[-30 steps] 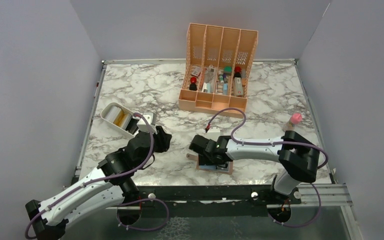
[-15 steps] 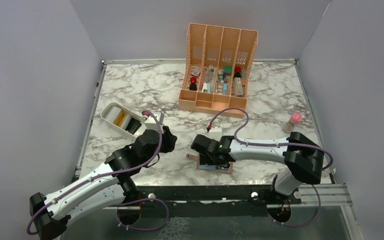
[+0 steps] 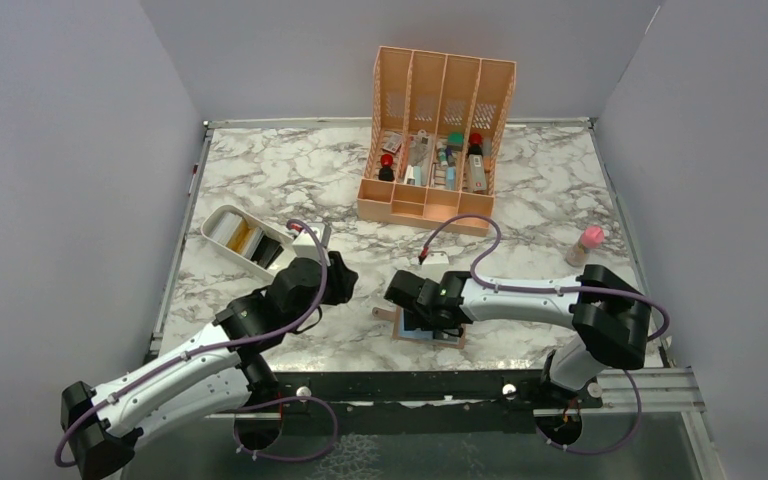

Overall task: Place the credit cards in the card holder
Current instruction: Turn over the card slot in the card holder.

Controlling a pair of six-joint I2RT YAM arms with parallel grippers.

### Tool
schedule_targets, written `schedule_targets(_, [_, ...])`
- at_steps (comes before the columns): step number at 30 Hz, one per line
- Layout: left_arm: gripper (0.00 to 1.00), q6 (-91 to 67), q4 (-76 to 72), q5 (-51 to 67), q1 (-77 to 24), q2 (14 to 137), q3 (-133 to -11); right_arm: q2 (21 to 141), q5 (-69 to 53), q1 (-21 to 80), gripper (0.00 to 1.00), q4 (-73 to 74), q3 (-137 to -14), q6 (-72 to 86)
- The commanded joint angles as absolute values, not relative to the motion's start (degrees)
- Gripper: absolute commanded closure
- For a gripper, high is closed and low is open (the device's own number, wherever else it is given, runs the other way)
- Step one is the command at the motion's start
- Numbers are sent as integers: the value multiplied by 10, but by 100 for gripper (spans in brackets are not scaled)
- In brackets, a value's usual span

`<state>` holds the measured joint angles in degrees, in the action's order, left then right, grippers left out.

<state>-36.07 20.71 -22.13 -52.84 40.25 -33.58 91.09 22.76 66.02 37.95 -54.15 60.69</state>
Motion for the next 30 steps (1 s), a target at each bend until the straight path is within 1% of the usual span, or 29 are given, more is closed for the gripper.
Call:
schedule_targets(1, [59,-364,186,-208,-527,406,-330,909,275,664,31,429,-561,621])
schedule_targets(19, [59,-363,183,-208,-526,406,-325,934,338,666,31,518,-610,626])
schedule_targets(30, [59,-361,183,-209,-527,406,-327,979,363,682,31,561,-653,633])
